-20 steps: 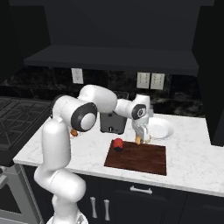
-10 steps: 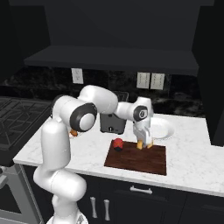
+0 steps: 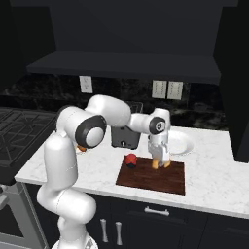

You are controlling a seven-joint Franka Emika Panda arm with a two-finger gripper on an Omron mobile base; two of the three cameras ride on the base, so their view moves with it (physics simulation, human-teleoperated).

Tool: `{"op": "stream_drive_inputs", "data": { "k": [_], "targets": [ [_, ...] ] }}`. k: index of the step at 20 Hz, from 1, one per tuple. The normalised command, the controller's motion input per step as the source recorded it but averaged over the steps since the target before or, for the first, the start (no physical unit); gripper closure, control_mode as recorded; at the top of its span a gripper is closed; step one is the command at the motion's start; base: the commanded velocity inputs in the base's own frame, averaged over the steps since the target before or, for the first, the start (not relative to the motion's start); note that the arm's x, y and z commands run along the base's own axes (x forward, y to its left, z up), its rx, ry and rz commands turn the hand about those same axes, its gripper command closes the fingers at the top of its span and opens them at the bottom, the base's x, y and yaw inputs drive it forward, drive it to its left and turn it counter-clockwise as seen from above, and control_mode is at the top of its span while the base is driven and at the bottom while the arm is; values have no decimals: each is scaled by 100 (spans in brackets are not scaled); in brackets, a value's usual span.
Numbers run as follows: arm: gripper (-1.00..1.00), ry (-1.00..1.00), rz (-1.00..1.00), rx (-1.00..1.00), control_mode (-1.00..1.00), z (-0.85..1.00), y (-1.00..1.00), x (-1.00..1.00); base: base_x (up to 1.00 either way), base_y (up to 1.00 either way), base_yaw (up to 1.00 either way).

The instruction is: From the different types of pastries on the counter, select a croissant and place it on the cutting board. Then retrieve a jar of jam from the cabinet and place it alongside the croissant on the cutting board.

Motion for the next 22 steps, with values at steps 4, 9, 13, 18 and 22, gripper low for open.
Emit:
{"op": "stream_drive_inputs", "data": {
  "k": [4,9,13,18,22],
  "targets": [
    [100,-21,-2,0,-100,-57,10,-1,0,0,0],
    [100,-28,-1,-1,-100,-46,1,0,0,0,0],
    [-100,-9,0,0,-100,-28,0,0,0,0,0],
    [-100,0,0,0,-100,14,0,-21,0,0,0],
    [-100,10,3,0,-100,31,0,-28,0,0,0]
  ]
}}
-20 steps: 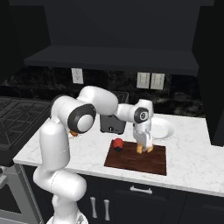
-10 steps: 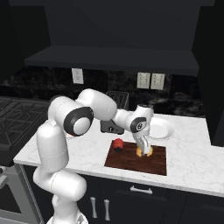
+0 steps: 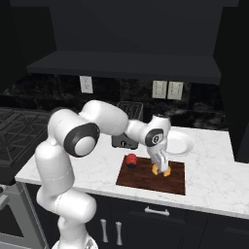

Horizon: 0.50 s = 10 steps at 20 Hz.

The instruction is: From the different types of pastries on the counter, select a croissant and place it on the cutting board. Then retrieve a jar of jam from the cabinet and place it alongside the croissant on the cutting board.

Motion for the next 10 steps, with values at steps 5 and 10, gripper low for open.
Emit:
{"op": "stream_drive_inputs", "data": {
  "k": [5,10],
  "targets": [
    [-100,12,5,0,-100,60,0,-2,0,0,0],
    [-100,2,6,0,-100,91,0,-49,0,0,0]
  ]
}}
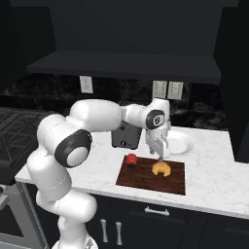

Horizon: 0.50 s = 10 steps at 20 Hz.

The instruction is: From the different types of pastries on the counter, select a croissant and place it on the cutting board. Then retrieve a jar of jam from the cabinet and place it alongside the croissant on the cutting board.

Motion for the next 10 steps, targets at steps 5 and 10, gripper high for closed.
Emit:
{"op": "stream_drive_inputs", "data": {
  "k": [5,10],
  "targets": [
    [-100,-2,5,0,-100,45,1,-100,0,0,0],
    [-100,2,14,0,-100,22,35,-100,0,0,0]
  ]
}}
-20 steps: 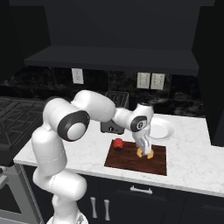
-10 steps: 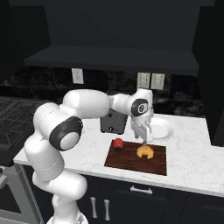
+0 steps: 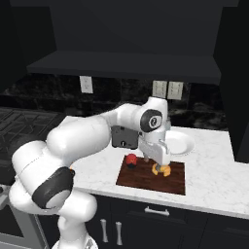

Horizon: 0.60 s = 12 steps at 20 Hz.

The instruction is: From the different types of pastries on the counter, select a croissant and place it on the cutting board. Then retrieve a jar of jam from the cabinet and place it alongside the croissant on the cutting board.

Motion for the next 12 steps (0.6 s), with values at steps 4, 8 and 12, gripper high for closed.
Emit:
{"op": "stream_drive_inputs", "data": {
  "k": [4,8,12],
  "targets": [
    [-100,-3,10,-2,-100,44,11,-100,0,0,0],
    [-100,-20,7,0,-100,28,-2,-100,0,0,0],
    [-100,-31,1,-2,-100,-3,7,-94,0,0,0]
  ]
}}
